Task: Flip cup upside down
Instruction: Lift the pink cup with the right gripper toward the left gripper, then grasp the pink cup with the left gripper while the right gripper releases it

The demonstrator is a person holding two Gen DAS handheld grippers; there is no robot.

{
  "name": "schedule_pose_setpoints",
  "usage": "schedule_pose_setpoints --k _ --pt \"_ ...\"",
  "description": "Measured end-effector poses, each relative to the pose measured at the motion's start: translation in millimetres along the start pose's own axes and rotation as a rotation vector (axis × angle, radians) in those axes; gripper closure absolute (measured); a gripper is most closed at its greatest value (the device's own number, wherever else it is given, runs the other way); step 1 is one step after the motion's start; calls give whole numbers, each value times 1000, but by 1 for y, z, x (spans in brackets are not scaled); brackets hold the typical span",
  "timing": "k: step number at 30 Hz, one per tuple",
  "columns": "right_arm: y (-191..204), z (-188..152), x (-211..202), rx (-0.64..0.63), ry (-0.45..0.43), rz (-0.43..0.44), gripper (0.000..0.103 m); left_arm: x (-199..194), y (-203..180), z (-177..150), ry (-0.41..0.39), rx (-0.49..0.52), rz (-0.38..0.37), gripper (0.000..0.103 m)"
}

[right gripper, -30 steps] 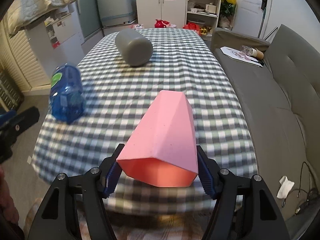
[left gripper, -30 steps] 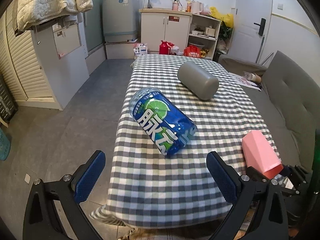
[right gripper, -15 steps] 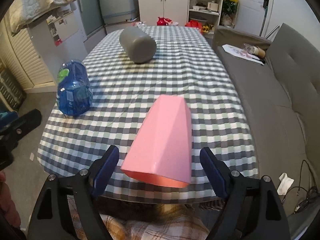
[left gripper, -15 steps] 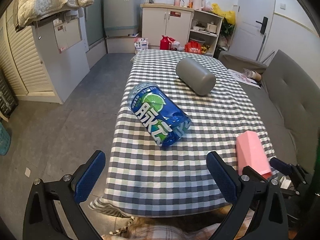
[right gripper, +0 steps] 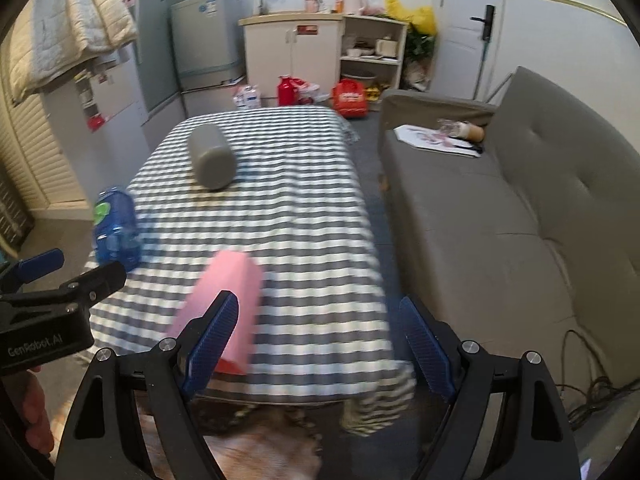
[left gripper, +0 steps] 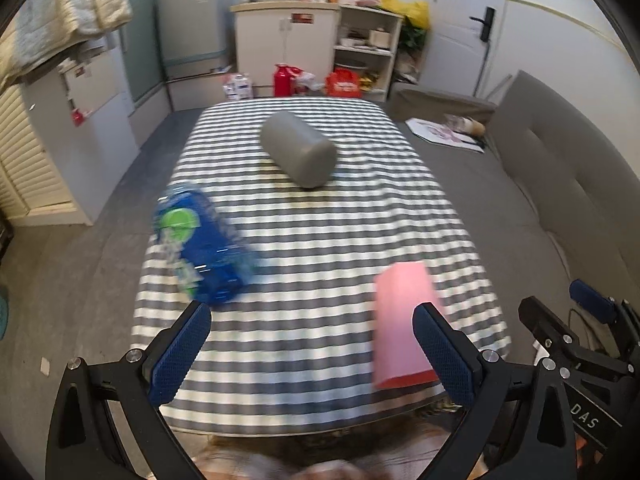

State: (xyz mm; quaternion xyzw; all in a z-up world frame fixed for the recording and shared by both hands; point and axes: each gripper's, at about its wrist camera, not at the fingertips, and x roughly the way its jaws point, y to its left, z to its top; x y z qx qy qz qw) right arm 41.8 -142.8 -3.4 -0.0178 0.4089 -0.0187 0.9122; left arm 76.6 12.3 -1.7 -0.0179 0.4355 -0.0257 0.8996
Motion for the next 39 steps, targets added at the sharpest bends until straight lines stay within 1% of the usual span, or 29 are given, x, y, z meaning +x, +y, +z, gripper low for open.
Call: schedule_pose_setpoints --k 4,9,12,15,18,21,23,24,25,26,27,28,30,33,36,39 --pt "-24 1 4 5 -3 -39 20 13 -23 11 27 17 -54 0" --pt "-36 4 10 -1 -4 -43 20 39 -44 18 98 51 -68 1" --pt "-36 3 20 -13 8 -38 20 56 -47 18 150 50 -84 1" --pt "-35 1 31 -16 24 -30 20 71 -44 19 197 24 -113 2" --pt "-36 -1 39 -22 32 -29 20 85 -42 22 233 19 -118 2" --pt "-37 1 46 -12 35 -26 20 96 -43 22 274 20 -147 16" --pt "-38 1 50 -10 38 -29 20 103 -45 22 309 8 -195 19" --pt "-39 1 51 -9 40 -30 20 105 -47 22 326 8 -210 23" --pt "-38 1 51 -10 41 -31 20 107 -49 22 334 12 -218 31" --pt "-38 1 52 -9 42 -31 20 107 -51 22 341 16 -228 35" --pt "-39 0 53 -9 43 -31 20 107 -53 22 346 19 -240 43" --pt "-38 0 53 -8 43 -31 20 106 -55 23 348 23 -246 45" --pt "-39 1 52 -6 42 -33 20 104 -59 24 343 47 -226 45" --pt "-39 1 48 0 32 -34 20 103 -58 29 328 47 -230 45" --pt "-38 2 44 -1 24 -37 20 89 -53 37 263 36 -233 45" --pt "-37 3 38 -1 12 -37 20 72 -47 48 184 39 -219 45"
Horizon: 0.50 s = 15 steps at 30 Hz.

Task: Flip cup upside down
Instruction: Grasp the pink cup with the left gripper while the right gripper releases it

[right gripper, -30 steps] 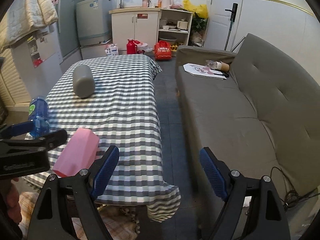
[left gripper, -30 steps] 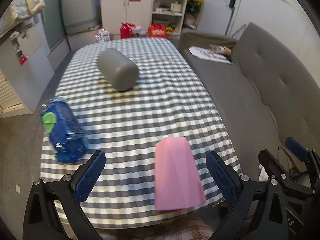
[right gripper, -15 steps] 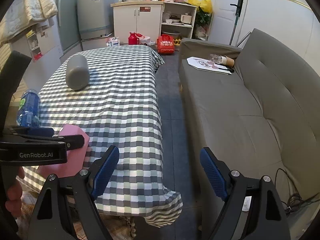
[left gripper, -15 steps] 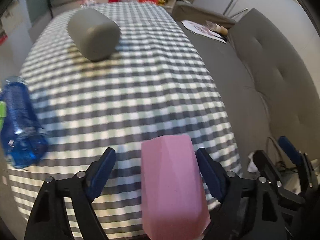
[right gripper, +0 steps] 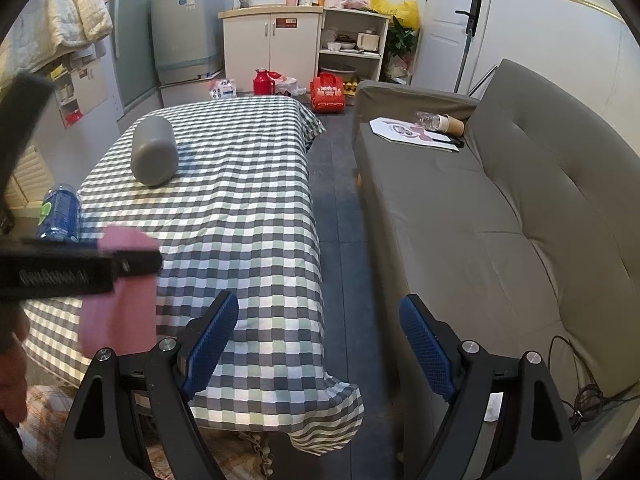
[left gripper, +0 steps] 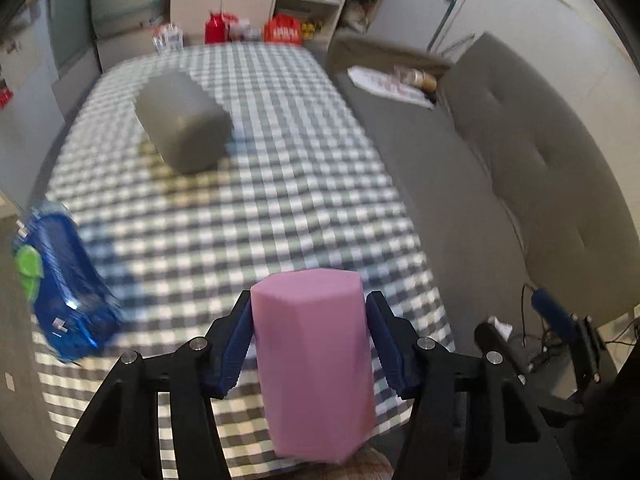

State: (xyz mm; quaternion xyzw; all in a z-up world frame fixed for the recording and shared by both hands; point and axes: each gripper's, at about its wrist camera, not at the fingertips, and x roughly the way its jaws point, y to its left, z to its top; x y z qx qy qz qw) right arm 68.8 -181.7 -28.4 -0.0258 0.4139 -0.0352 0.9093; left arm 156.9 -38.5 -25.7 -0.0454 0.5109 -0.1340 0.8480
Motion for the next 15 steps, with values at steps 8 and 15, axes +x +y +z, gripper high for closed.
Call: schedule_pose_setpoints --k 8,15 --pt "3 -2 -10 1 -16 5 20 -18 1 -25 -59 31 34 46" --pt "1 -4 -15 16 -19 7 20 -15 -5 -26 -99 75 45 44"
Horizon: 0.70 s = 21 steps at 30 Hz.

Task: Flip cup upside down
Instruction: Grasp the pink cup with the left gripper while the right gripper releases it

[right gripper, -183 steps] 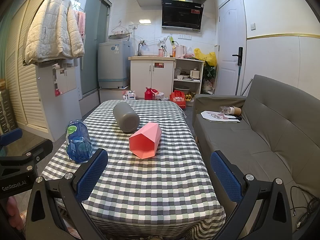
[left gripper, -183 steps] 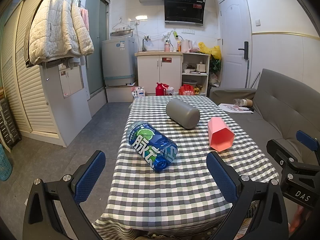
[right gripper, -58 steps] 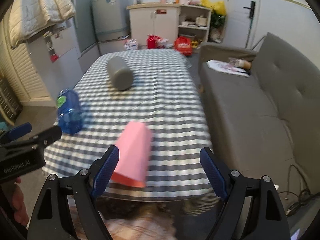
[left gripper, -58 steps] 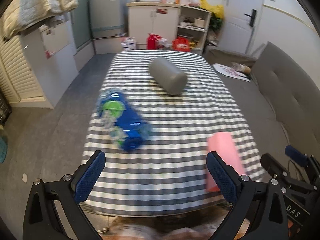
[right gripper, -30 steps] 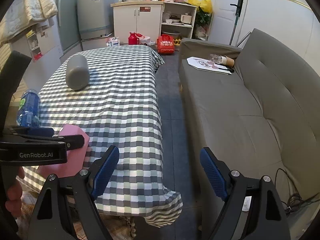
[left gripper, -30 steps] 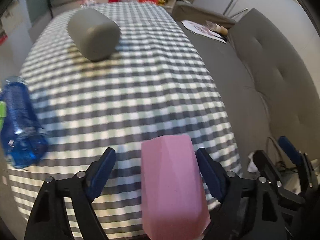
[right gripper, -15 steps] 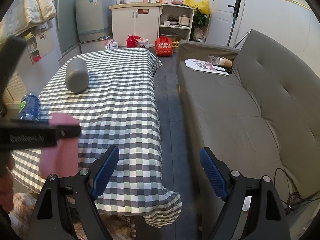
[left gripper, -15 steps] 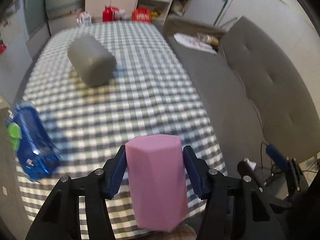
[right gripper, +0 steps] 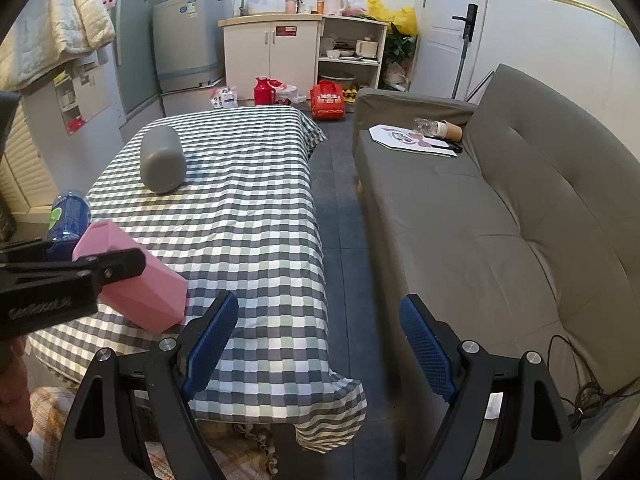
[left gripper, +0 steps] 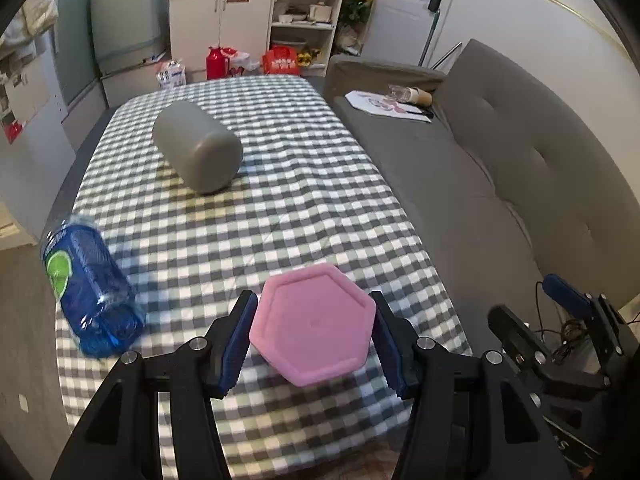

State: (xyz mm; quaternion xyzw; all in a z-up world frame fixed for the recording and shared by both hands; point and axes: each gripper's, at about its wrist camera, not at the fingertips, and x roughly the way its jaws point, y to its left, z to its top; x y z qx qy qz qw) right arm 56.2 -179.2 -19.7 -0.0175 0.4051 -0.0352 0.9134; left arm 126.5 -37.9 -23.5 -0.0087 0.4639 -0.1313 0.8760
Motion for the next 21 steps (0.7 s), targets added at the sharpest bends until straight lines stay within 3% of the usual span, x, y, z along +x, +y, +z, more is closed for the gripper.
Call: schedule_pose_setpoints --k 8,12,13,21 --pt "-8 -4 1 25 8 -8 20 24 1 -18 28 10 -39 29" --pt "-9 -6 7 29 19 -5 20 40 4 -34 58 13 -6 31" --pt "-8 -7 8 28 20 -3 20 41 4 -36 50 22 -16 37" --pt "-5 -9 16 26 36 5 20 47 -3 -34 -32 88 26 37"
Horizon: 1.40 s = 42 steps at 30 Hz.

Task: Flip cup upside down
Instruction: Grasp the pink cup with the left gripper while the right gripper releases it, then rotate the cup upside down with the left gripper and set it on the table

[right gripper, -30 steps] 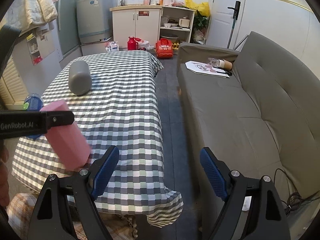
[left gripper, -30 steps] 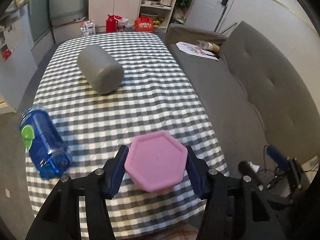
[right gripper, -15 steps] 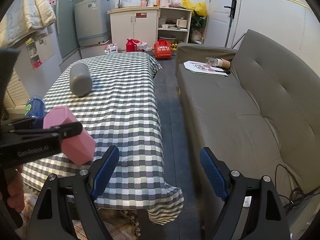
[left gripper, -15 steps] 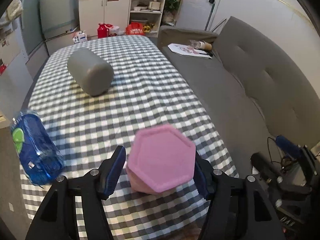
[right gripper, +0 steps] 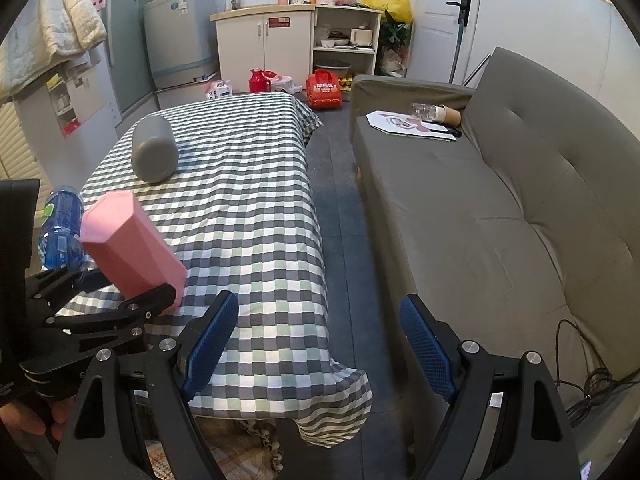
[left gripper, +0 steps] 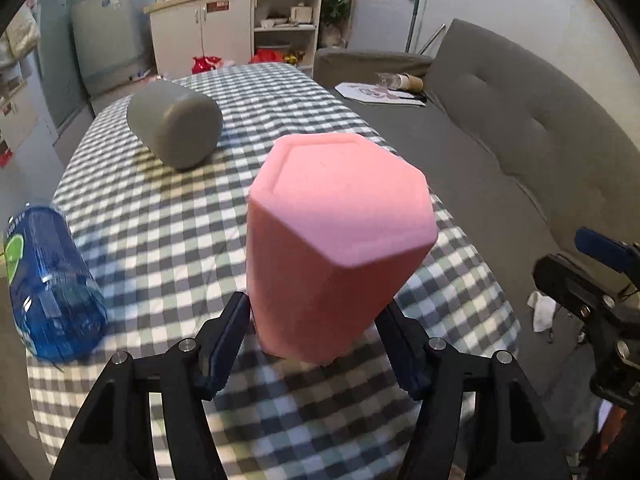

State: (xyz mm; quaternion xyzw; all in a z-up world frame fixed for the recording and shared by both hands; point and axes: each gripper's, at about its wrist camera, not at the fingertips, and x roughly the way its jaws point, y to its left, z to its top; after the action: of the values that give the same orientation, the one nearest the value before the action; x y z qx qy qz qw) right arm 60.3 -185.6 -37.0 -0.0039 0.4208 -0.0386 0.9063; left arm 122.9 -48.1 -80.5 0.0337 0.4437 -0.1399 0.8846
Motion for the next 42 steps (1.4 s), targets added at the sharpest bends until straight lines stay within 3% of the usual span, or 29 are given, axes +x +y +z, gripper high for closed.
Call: schedule_pose_setpoints --k 9,13,19,23,27,31,35,37,42 --pt "2 0 2 -3 3 0 20 4 5 2 -8 5 12 36" --pt "4 0 -4 3 -6 10 20 0 5 -9 24 7 -3 22" --pt "11 1 -25 6 -40 31 20 -23 10 -25 39 19 14 22" --pt "20 -2 -40 22 -86 75 20 -59 25 -30 -50 -27 40 22" --pt "33 -9 -51 41 -162 115 20 -96 44 -32 -195 -76 116 21" --pt "55 -18 -58 25 -244 124 10 -131 62 -39 -353 -123 182 12" --pt "68 -24 -61 16 -305 132 7 -152 73 -55 -459 -112 242 2" --pt "73 -28 -63 2 -339 117 0 -155 76 -60 -474 -101 262 0" --pt "79 -36 -63 -17 -372 117 0 -155 85 -74 -469 -119 278 0"
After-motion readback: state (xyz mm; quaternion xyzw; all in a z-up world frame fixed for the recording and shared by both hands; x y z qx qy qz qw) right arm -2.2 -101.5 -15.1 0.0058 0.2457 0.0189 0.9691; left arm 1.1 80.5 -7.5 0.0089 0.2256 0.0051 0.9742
